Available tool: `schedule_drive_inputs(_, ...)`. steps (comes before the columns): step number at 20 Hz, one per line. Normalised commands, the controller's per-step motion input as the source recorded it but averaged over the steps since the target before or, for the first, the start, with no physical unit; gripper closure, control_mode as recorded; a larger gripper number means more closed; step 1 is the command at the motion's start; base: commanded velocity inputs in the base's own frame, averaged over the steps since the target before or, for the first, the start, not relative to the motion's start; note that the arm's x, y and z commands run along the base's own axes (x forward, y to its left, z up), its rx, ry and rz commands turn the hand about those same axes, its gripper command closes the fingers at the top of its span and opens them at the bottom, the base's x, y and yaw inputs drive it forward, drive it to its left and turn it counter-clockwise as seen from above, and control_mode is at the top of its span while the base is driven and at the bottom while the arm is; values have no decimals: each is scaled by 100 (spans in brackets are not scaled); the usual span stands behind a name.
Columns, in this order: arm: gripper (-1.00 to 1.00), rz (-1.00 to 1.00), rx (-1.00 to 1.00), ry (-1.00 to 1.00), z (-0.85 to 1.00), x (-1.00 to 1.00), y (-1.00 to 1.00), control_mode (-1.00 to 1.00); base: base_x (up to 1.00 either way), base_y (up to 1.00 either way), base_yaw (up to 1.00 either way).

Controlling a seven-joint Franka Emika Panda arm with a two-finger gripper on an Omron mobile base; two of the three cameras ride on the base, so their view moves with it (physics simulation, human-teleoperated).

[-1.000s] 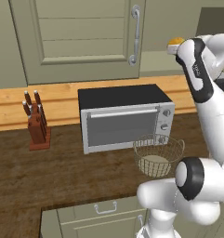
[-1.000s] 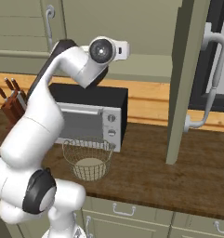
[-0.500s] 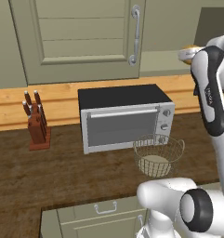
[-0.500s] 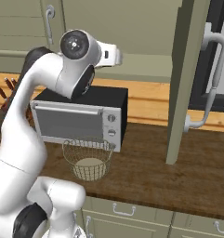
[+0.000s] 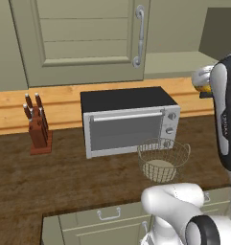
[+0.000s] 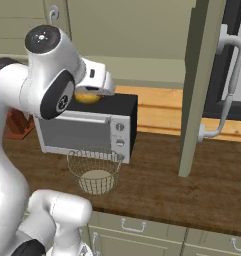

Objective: Open the cabinet, pick up the bread from the cabinet and place it in the basket. Then move the basket to the dining counter.

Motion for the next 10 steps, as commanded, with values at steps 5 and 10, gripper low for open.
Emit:
schedule_drive_inputs(5, 100, 0, -12, 45, -100, -31, 51, -100, 0, 0, 0)
schedule_drive_inputs(10, 100, 0, -8, 35, -100, 28, 28, -100, 0, 0, 0)
